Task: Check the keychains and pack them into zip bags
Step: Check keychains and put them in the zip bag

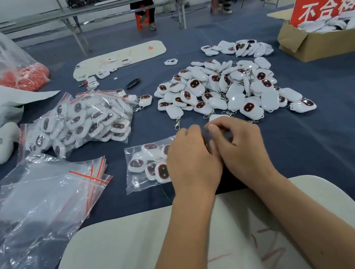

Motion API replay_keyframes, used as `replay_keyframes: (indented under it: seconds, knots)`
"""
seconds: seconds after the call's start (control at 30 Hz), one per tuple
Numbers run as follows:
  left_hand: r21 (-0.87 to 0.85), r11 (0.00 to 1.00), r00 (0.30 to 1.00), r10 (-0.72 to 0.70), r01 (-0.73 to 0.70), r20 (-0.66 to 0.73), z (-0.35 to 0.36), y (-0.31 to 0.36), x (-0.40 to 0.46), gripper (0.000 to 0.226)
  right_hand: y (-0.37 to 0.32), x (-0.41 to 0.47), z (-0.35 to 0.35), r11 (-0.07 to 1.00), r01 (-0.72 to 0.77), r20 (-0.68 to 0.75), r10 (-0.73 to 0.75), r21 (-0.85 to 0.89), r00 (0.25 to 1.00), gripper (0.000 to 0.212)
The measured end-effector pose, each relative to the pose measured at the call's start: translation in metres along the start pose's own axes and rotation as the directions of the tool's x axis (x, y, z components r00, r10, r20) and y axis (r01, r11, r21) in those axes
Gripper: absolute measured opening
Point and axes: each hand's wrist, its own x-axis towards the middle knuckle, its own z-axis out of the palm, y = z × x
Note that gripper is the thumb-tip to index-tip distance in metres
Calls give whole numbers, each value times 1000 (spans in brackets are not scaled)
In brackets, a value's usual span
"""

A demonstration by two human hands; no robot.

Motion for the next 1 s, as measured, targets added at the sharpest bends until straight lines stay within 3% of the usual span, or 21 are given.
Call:
replay_keyframes:
  seconds: [0.07, 0.13, 0.2, 0.27, 0.37, 0.47, 0.57, 0.67, 0.73, 0.9, 1.0]
  knots:
    - [-96, 987, 989, 134, -129, 57, 5, 6, -5, 16, 9, 7, -9, 950, 65, -36, -80, -305, 996, 20]
    - [-113, 975, 968, 206, -191, 140, 10, 9, -9, 25, 17, 13, -18, 873, 42, 153, 38, -487, 987, 40]
    - [-100, 977, 964, 205, -191, 167, 12, 6, -10, 25, 21, 13, -18, 828, 34, 293, 160, -560, 943, 50]
    - [-110, 982, 969, 174, -157, 173, 13, 2, -7, 24, 23, 11, -15, 831, 53, 291, 133, -554, 948, 47]
    - [-87, 991, 973, 121, -106, 198, 10, -4, -1, 16, 19, 12, -13, 882, 14, 196, 89, -471, 977, 35]
    - [-119, 993, 992, 31, -17, 123, 7, -11, 2, 6, 21, 10, -13, 914, 43, 82, -10, -404, 997, 11]
    - [-384, 915, 992, -124, 123, 22, 3, -14, 7, 8, 16, 6, -12, 999, -16, -79, 12, -47, 997, 14]
    - [-551, 822, 988, -152, 146, 34, 2, -14, 10, 9, 11, 5, -10, 912, -208, 106, 181, 353, 978, 14]
    - [-598, 779, 981, -182, 187, 69, 1, -15, 10, 7, 9, 6, -11, 818, -320, 217, 243, 478, 945, 14]
    - [-666, 679, 949, -264, 309, 171, -2, -20, 12, 15, 13, 6, -12, 788, -364, 308, 232, 496, 923, 18]
    - [-666, 669, 943, -274, 328, 189, -4, -21, 13, 16, 11, 6, -10, 807, -365, 330, 225, 464, 917, 19]
